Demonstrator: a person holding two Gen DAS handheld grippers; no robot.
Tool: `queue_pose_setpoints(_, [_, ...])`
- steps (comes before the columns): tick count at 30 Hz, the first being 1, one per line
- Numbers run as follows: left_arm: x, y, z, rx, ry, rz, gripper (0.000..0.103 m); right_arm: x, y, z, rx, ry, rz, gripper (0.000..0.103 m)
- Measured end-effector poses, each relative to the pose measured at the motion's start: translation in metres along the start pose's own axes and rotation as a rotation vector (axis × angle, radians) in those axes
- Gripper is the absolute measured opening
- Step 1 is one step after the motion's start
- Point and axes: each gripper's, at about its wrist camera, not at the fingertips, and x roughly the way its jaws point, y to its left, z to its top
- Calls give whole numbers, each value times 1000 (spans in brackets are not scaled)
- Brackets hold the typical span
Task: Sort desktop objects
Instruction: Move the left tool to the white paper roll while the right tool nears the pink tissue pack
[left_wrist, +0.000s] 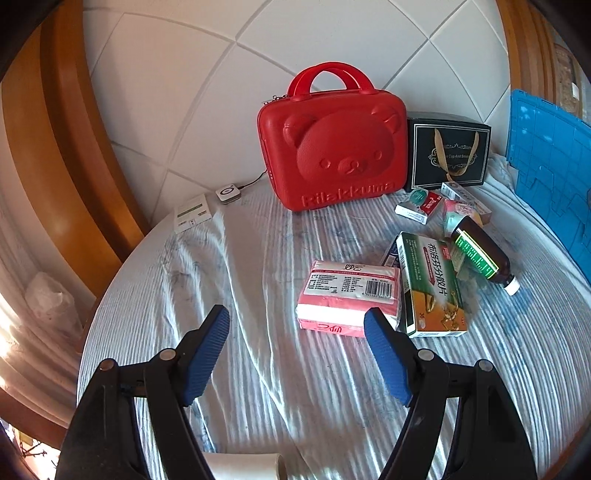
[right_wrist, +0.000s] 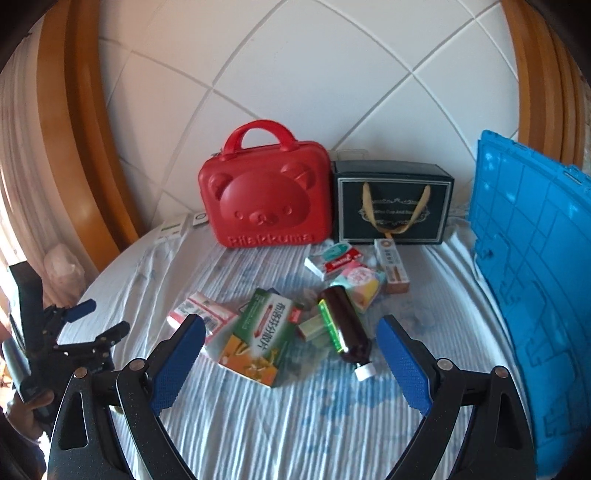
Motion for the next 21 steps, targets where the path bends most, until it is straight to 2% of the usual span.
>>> queue_pose_setpoints(8, [17,18,7,-36,1,15,75,64,49,12,-223,63,176,95])
queue_pose_setpoints(17, [20,39,-20,-39,59,23,75,129,71,6,-308,189,316,95])
queue_pose_setpoints(21, [8,58,-42,0,84,6,75,135,74,1,-309,219,339,95])
